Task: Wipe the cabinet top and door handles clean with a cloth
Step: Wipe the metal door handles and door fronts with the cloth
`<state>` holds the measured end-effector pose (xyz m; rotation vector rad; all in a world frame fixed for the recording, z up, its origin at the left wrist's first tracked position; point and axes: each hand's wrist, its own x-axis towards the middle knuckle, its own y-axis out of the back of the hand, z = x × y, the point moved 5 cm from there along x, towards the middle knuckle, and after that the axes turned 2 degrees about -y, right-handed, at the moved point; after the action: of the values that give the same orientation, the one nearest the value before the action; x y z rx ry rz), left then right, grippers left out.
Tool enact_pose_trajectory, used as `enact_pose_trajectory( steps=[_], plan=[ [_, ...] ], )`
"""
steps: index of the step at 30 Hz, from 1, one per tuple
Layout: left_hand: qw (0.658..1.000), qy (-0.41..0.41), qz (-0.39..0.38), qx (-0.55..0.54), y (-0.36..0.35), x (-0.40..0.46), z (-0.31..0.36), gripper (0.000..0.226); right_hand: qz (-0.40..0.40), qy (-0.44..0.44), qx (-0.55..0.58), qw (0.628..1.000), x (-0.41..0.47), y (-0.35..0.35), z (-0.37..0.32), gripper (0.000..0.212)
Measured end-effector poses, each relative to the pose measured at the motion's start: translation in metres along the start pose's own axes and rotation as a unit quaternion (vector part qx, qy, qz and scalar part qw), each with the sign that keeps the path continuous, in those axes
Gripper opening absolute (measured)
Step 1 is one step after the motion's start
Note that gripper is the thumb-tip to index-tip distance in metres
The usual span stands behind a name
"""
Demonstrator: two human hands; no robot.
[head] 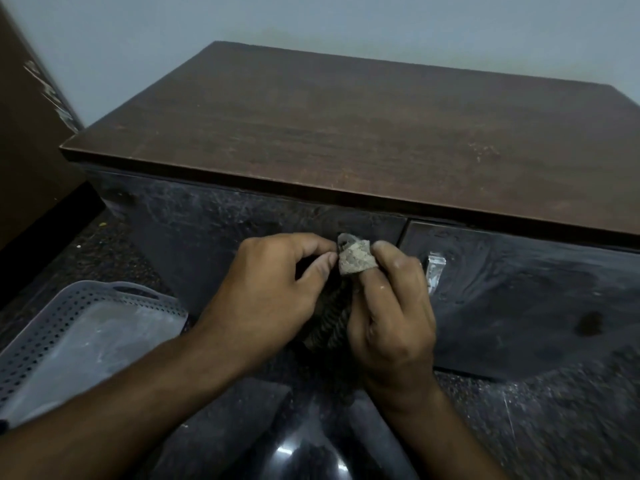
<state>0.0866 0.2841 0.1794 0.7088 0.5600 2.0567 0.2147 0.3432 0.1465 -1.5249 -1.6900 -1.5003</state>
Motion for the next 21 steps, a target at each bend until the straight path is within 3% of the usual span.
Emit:
enact_pose_trajectory(
  steps=[7,13,17,21],
  plan=[
    [0.993,0.057,-0.023,-0.096,-0.011,0.002,-0.011,0.015,0.033,-0.016,0.006,0.999,0.009,0.002,-0.002,0.021],
    [0.993,0.059,-0.019,-0.101,-0.012,0.001,-0.01,0.016,0.015,-0.012,0.005,1.0,-0.011,0.007,-0.003,0.032],
    [0.994,0.055,-0.015,-0.091,-0.012,0.002,-0.009,0.016,0.035,-0.016,0.007,0.999,0.009,0.004,-0.003,0.02],
    [0.993,0.058,-0.012,-0.099,-0.012,0.0,-0.01,0.015,0.007,-0.018,0.0,1.0,-0.016,0.01,0.005,0.018]
  ],
)
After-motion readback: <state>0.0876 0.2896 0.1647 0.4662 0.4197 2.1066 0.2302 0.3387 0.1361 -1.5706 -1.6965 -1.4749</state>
